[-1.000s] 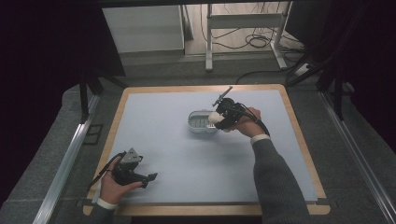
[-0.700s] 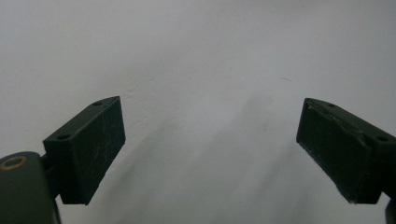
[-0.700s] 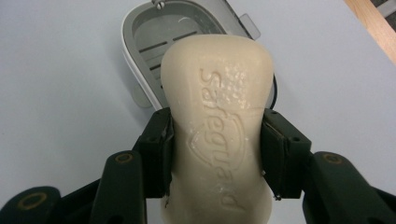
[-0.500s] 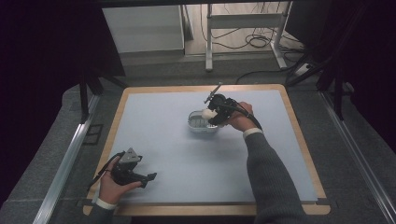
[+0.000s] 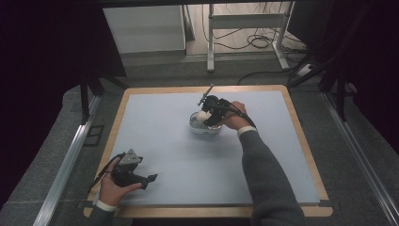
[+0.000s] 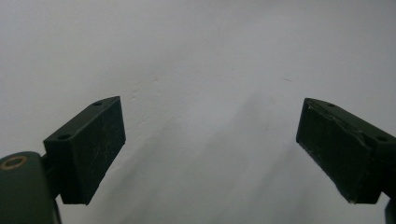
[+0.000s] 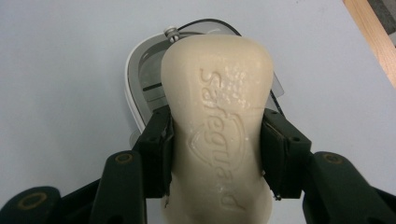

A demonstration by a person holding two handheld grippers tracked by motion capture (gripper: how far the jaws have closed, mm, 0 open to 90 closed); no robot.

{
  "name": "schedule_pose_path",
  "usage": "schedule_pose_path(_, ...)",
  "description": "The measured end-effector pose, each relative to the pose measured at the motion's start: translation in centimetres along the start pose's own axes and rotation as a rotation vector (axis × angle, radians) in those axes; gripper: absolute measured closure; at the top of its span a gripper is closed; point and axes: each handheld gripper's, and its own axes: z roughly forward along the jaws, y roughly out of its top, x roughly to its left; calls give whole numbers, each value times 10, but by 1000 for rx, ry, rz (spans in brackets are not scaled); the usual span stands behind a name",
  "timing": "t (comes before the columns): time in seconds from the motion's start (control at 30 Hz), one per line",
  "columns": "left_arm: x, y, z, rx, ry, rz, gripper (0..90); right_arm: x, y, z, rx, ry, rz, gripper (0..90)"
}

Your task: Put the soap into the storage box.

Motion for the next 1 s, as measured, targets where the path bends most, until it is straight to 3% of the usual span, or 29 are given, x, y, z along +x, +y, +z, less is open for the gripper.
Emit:
schedule_pose_path(0.5,0,0,1,3,-1,0,86,4,5,12,20,3,-27,475)
schedule_pose_path(0.77,0,0,1,2,-2,0,86,5,6,-1,-48,4,20,459)
schedule_pose_path(0.9,-1,0,1,4,-1,1,86,7,4,-9,-121,14,64,422)
schedule_pose_path(1.0,-1,0,2,5,-1,2,86,10,3,-13,-135,6,76,384)
